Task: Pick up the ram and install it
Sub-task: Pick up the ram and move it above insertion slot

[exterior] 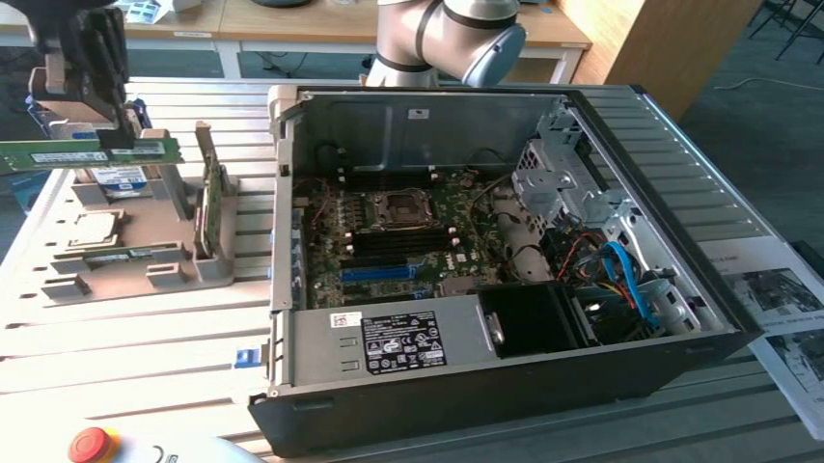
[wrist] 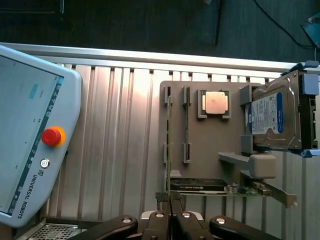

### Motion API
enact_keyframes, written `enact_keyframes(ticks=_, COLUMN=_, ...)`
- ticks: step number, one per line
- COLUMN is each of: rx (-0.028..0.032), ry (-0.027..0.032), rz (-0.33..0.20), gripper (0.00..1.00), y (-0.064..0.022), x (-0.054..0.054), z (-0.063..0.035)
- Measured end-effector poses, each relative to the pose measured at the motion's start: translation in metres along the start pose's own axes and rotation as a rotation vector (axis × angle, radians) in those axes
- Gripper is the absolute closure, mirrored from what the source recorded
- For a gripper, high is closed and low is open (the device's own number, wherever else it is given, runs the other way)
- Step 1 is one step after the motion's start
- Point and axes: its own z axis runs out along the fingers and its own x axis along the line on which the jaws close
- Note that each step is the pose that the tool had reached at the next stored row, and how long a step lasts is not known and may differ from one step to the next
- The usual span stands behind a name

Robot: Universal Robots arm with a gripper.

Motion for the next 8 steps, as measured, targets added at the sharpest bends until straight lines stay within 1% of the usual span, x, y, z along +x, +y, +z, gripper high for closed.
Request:
enact_keyframes(ticks=5, rx=-0.0116, ry=0.0004, rz=0.000, gripper=0.88, y=-0.0211, x=0.006, z=-0.0018)
enact_keyframes(ticks=8, rx=-0.0165, ry=0.0003, rz=0.000, gripper=0.88, y=-0.0321, x=0.008, z=-0.0027)
